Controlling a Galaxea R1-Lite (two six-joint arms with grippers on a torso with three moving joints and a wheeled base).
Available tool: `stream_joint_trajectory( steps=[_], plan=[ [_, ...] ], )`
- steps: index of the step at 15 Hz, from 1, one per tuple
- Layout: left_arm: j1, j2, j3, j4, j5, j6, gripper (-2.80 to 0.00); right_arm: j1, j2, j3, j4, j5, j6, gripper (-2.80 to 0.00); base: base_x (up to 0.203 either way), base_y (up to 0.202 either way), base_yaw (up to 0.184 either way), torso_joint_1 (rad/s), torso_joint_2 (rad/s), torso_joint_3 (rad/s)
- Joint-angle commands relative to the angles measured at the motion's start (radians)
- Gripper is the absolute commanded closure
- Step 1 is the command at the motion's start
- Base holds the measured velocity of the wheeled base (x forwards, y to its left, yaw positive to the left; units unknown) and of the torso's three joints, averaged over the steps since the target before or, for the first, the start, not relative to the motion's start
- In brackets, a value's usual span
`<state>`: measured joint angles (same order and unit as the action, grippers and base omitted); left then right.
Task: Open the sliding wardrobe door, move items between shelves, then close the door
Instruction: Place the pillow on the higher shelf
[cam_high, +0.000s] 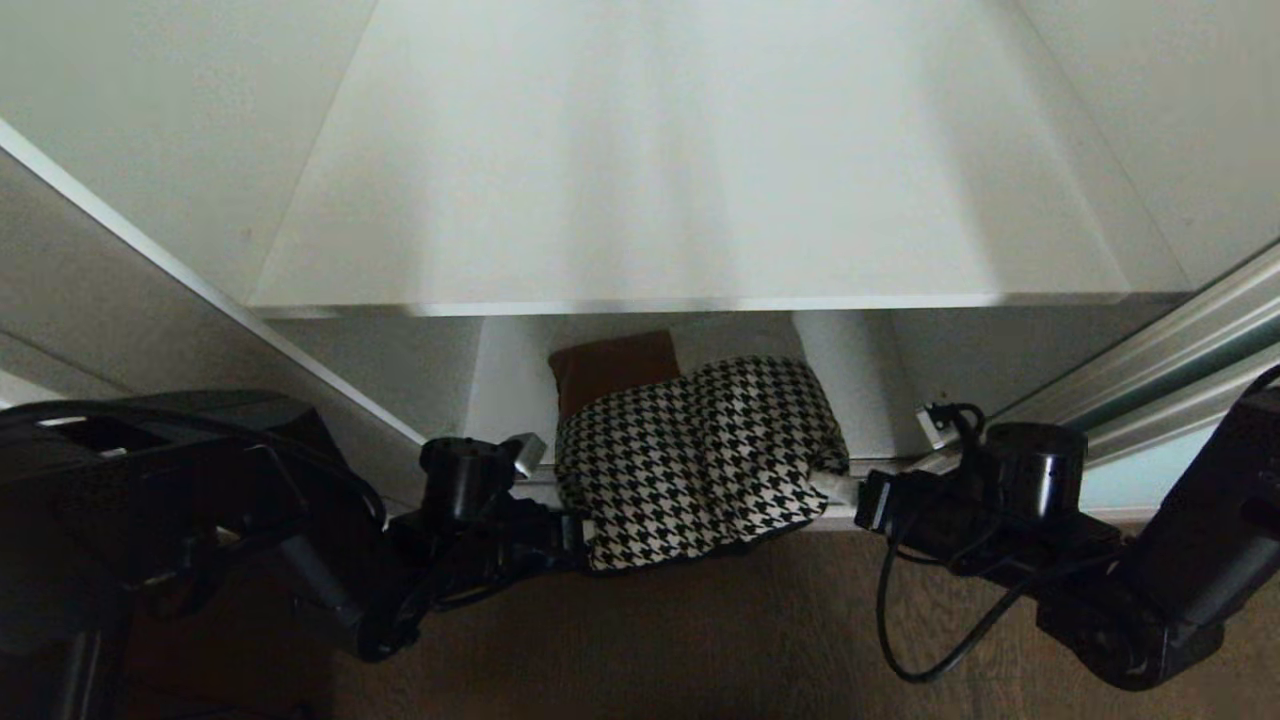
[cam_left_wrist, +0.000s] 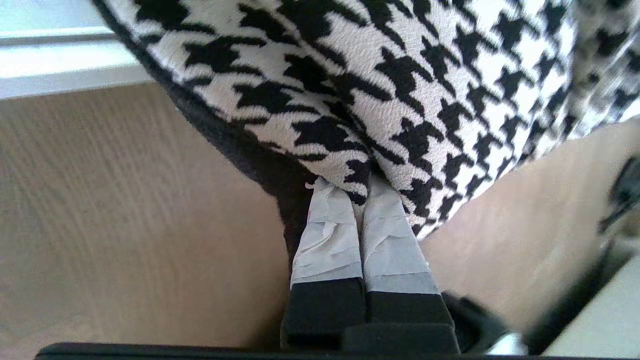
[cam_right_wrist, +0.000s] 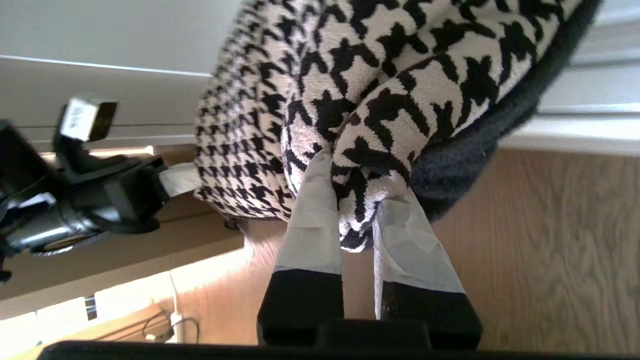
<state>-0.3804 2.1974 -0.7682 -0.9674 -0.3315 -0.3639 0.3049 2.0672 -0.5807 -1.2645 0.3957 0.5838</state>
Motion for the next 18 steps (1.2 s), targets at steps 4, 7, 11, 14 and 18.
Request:
stream_joint_trajectory(
  steps=[4, 7, 11, 14, 18],
  plan=[
    [-0.002, -0.018, 0.003, -0.025, -0.003, -0.016, 0.00, 0.007, 0.077, 0.105, -0.219, 0.002, -0.003, 0.00, 0.000, 0.000, 0.000, 0.000, 0.00, 0.000],
    [-0.003, -0.040, 0.019, -0.031, -0.001, -0.030, 0.00, 0.002, 0.136, 0.123, -0.264, 0.001, -0.011, 0.00, 0.000, 0.000, 0.000, 0.000, 0.00, 0.000],
    [-0.003, -0.084, 0.046, -0.039, 0.002, -0.049, 0.00, 0.009, 0.113, 0.143, -0.265, 0.002, -0.012, 0.00, 0.000, 0.000, 0.000, 0.000, 0.00, 0.000],
    [-0.002, -0.099, 0.069, -0.085, 0.022, -0.061, 0.00, 0.014, 0.102, 0.157, -0.265, 0.003, -0.013, 0.00, 0.000, 0.000, 0.000, 0.000, 0.00, 0.000],
    [-0.001, -0.110, 0.079, -0.091, 0.022, -0.062, 0.00, 0.023, 0.090, 0.165, -0.265, 0.003, -0.013, 0.00, -0.064, 0.000, 0.003, 0.002, 0.00, -0.001]
  ],
)
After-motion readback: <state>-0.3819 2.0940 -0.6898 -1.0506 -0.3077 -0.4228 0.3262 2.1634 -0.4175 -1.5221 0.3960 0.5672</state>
